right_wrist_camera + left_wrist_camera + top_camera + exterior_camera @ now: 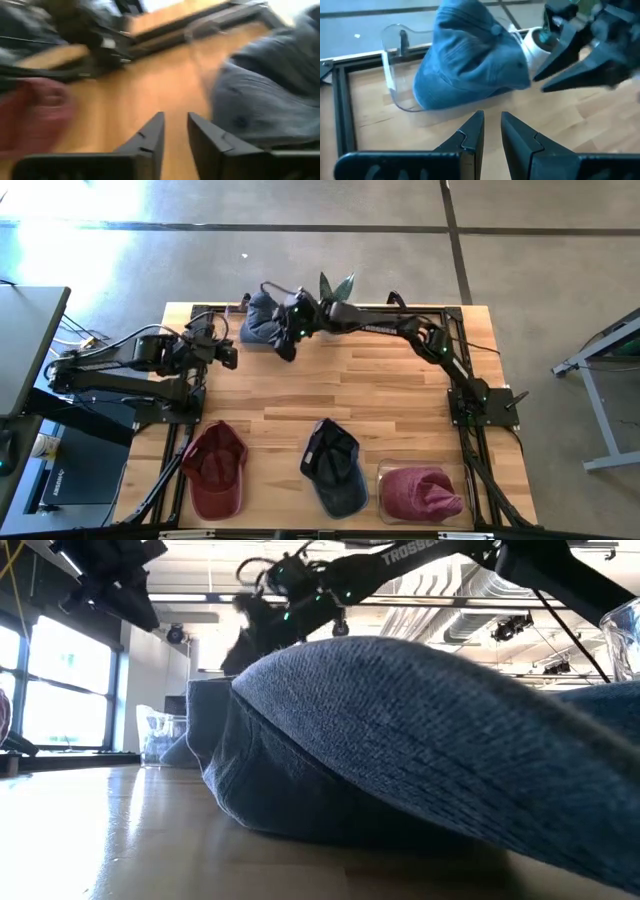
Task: Pick & Place hat
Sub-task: Put the right blue cap into the top transparent bin
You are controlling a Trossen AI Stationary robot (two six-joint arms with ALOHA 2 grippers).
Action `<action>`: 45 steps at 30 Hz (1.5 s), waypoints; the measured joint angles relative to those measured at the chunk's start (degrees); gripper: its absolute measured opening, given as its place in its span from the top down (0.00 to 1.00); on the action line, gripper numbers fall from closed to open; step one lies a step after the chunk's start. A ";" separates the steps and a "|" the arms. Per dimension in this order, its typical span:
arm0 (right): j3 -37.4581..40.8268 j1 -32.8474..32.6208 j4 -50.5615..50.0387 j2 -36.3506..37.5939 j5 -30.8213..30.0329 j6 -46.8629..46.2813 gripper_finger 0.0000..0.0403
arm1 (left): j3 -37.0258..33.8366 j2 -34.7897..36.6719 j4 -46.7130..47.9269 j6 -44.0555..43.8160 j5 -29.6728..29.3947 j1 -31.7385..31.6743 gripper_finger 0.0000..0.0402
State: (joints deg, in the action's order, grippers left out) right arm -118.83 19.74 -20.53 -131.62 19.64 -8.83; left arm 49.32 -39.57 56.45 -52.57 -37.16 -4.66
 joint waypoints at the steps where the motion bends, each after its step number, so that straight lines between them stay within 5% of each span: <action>1: 0.02 -0.38 0.31 -0.56 -2.68 0.47 0.84 | 0.00 0.02 -0.14 0.63 1.05 -1.36 0.85; 5: 0.13 -1.11 -0.06 -2.55 -15.09 1.78 0.98 | 0.00 -0.02 -2.19 4.99 6.31 -6.33 0.85; 10: 0.13 -0.92 -2.92 -3.73 -25.82 -1.61 0.95 | 0.00 -0.07 -6.52 8.32 12.92 -10.29 0.85; 15: 0.11 -0.41 -6.80 -1.96 -19.51 -0.50 0.99 | 0.00 -2.37 -12.12 9.13 16.50 -15.62 0.86; 19: 0.10 -1.43 -17.60 2.22 -20.99 -1.11 0.99 | 0.00 -6.46 -16.37 15.09 18.58 -24.55 0.95; 27: 0.03 -6.75 -35.76 9.27 -21.64 2.74 0.99 | 0.00 -20.85 -27.75 27.06 33.30 -46.53 1.00; 32: 0.07 -11.03 -35.81 12.31 -23.76 2.23 0.99 | 0.00 -28.91 -35.74 29.49 41.63 -56.58 1.00; 45: 0.07 -13.46 -30.28 20.89 -24.88 1.39 1.00 | 0.07 -44.18 -54.66 30.29 54.50 -58.95 1.00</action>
State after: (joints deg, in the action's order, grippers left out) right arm -118.76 6.28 -50.81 -110.73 -5.24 -7.44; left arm 49.39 -83.75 1.79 -22.28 17.33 -63.61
